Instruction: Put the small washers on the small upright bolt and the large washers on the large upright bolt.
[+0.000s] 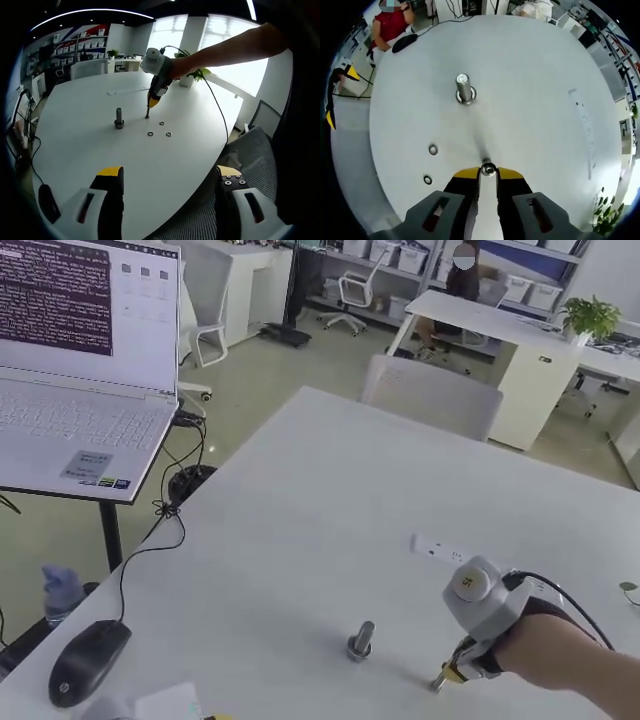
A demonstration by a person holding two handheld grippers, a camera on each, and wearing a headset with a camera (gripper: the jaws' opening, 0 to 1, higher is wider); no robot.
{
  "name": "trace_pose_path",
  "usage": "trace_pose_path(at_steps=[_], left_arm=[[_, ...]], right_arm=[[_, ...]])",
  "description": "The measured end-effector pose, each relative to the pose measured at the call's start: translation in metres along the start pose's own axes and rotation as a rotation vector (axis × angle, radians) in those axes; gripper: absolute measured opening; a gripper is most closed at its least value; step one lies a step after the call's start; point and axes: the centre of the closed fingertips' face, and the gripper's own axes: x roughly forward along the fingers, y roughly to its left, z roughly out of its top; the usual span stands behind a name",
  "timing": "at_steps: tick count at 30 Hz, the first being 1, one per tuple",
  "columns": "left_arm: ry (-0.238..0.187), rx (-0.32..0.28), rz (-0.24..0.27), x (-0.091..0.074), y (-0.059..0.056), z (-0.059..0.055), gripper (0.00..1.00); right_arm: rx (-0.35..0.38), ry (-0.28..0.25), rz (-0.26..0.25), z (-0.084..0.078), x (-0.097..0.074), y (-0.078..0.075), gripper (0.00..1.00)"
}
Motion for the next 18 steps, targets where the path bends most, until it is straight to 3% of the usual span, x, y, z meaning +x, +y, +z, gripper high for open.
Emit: trace_pose_path(at_steps=[18], left_arm=[[0.014,-0.014,-0.01,0.004,-0.002,-0.003,0.73]], right_arm=[[-0.007,0.005,0.003,-0.003,0.021,0.002,0.13]])
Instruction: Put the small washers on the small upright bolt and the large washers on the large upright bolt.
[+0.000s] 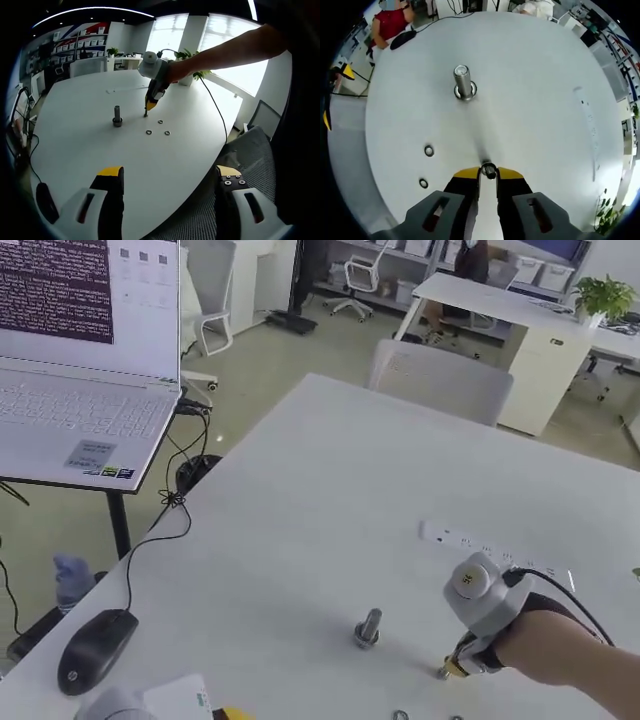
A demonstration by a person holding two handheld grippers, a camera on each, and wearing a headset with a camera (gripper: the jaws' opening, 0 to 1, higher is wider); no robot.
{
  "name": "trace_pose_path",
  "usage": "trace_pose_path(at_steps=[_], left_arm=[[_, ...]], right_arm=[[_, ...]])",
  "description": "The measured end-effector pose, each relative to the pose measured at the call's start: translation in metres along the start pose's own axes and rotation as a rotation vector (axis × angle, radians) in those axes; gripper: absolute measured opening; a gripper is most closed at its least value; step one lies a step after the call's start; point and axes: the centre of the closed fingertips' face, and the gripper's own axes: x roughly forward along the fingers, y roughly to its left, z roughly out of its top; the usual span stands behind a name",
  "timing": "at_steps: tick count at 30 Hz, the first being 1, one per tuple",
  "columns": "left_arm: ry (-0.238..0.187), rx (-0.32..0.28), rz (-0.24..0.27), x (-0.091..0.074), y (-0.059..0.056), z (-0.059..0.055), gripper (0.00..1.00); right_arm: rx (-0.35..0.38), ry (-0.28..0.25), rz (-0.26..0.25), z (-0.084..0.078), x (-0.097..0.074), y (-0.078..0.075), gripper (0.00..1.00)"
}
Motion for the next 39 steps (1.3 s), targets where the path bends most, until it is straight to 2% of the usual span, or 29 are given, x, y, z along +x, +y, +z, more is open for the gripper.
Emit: trace_pose_path(at_steps=[17,24,29,39], left_arm=[[0.001,-0.01,-0.005,0.003,0.006,0.001,0.73],[0.008,-0.012,-0.007,0.003,0.007,-0.001,0.73],[0.013,-0.015,-0.008,0.003,0.007,-0.003,0.73],[0.017,-0.013,-0.013,0.005,0.006,-0.003,0.72]], right_arm=[[0.01,0.021,0.016,-0.004,0.02,0.001,0.13],[0.002,0.022,0.018,-0.007,0.023,0.001,0.13],[0.007,0.004,0.011,-0.005,0.023,0.001,0.13],[0.012,0.014,0.021,-0.007,0.023,0.002,0.14]])
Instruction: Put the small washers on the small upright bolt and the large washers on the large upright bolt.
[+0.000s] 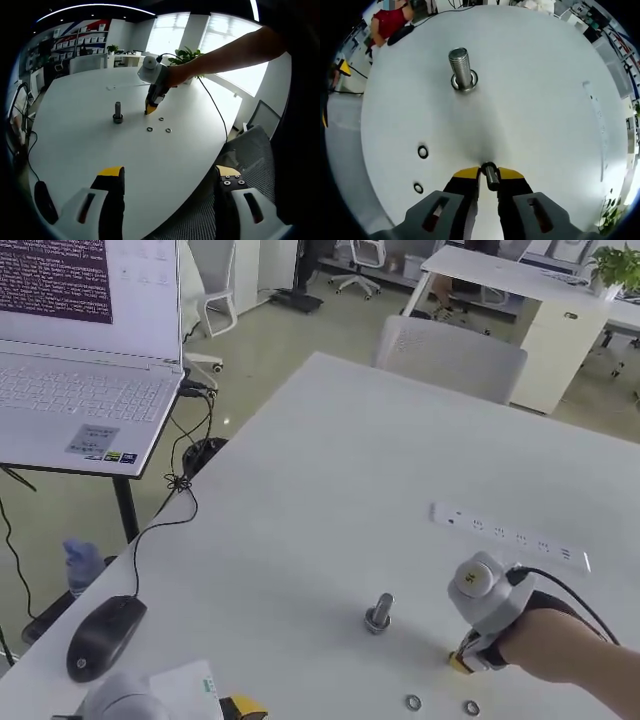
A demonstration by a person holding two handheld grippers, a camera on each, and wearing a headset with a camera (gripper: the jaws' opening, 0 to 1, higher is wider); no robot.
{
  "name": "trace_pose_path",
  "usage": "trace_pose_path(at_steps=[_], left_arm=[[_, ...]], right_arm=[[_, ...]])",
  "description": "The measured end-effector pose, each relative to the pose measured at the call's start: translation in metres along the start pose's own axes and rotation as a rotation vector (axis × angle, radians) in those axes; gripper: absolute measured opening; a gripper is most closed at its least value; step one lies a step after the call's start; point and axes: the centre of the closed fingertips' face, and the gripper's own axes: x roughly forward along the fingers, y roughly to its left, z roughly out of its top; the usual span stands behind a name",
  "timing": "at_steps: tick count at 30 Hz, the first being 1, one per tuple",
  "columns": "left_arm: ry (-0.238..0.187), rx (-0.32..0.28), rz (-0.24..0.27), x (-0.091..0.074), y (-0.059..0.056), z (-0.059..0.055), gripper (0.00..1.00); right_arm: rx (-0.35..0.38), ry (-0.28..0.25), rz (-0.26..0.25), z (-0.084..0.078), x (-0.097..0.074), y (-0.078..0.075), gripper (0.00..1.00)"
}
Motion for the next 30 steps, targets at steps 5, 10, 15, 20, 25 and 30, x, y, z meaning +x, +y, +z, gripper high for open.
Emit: trace_pose_path(at_steps=[5,10,15,20,25,30], left_arm=[[0.0,-0.004,-0.002,0.0011,-0.0007,0.0003,0.72],[0.002,-0.006,-0.005,0.0023,-0.0013,0.0007,0.72],[0.004,-0.004,-0.008,0.0031,-0.0019,0.0006,0.71],[0.004,-0.003,-0.009,0.0033,-0.0015,0.0014,0.71],[0.004,0.0,-0.008,0.0033,0.0001,0.0019,0.71],[0.006,0.004,-0.01,0.0021,-0.0007,0.0028,0.71]], right_arm=[[0.007,0.0,0.003,-0.0011,0.0004,-0.0005,0.14],[0.021,0.001,0.007,-0.0018,0.0006,-0.0019,0.14],[0.016,-0.009,0.007,-0.0018,-0.0004,-0.0036,0.17],[0.02,-0.015,0.015,-0.0024,-0.0006,-0.0039,0.22],[0.013,-0.021,0.02,-0.0011,0.0009,-0.0049,0.26],[0.017,-0.026,0.02,-0.0002,-0.0049,-0.0034,0.26]])
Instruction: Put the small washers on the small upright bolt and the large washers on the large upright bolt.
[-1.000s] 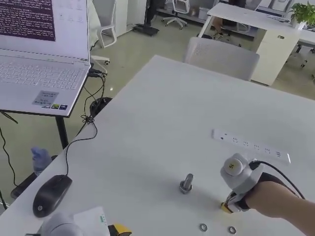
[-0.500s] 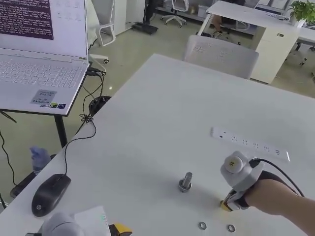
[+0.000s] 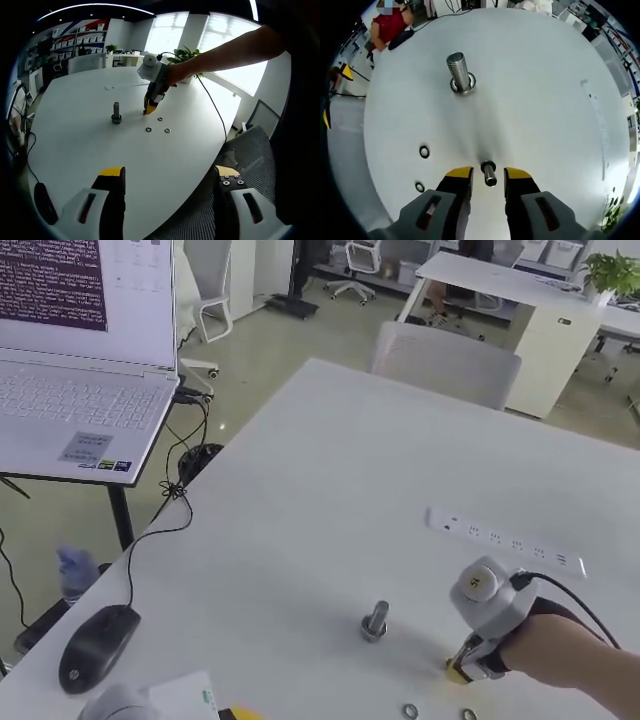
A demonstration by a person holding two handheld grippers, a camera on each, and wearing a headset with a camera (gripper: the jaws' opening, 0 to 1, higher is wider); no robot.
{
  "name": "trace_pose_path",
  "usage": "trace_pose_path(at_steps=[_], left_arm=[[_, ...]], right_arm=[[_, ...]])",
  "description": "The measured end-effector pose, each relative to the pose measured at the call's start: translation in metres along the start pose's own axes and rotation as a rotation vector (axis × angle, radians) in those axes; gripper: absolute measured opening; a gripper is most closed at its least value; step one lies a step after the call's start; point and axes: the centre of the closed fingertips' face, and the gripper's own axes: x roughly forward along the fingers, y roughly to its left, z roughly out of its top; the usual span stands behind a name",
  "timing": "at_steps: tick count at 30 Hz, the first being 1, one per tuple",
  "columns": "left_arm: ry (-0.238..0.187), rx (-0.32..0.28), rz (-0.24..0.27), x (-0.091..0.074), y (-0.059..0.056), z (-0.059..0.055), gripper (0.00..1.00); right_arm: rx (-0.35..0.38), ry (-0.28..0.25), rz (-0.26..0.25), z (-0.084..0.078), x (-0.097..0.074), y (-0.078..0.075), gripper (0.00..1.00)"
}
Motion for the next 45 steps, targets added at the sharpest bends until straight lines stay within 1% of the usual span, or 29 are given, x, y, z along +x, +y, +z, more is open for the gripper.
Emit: trace_pose_path(at_steps=[4,6,9,13,17,24,29,38,45], left_arm=[[-0.006,0.007,0.0,-0.001,0.001,0.001,0.7],[-0.01,0.009,0.001,-0.001,0.001,0.002,0.7],[-0.011,0.014,0.0,-0.002,-0.001,0.002,0.7],[-0.004,0.022,0.0,-0.003,-0.002,0.002,0.7],[-0.013,0.025,0.005,-0.006,-0.002,0.004,0.7],[-0.024,0.033,0.008,-0.01,-0.007,0.008,0.7],[-0.022,0.048,0.009,-0.013,-0.011,0.007,0.7],[-0.031,0.058,0.012,-0.019,-0.014,0.01,0.69],[-0.027,0.066,0.005,-0.022,-0.017,0.009,0.69]], right_arm=[[0.008,-0.006,-0.003,-0.001,-0.005,-0.002,0.26],[0.012,-0.012,-0.004,-0.001,-0.008,-0.001,0.26],[-0.004,-0.025,-0.006,0.001,-0.015,0.001,0.27],[-0.005,-0.041,-0.009,0.005,-0.025,0.001,0.28],[-0.014,-0.045,-0.003,0.007,-0.03,0.002,0.28],[-0.022,-0.045,-0.007,0.008,-0.043,0.002,0.27],[-0.033,-0.046,-0.015,0.009,-0.054,0.003,0.27],[-0.035,-0.06,-0.024,0.014,-0.074,0.01,0.28],[-0.039,-0.053,-0.011,0.013,-0.078,0.021,0.28]])
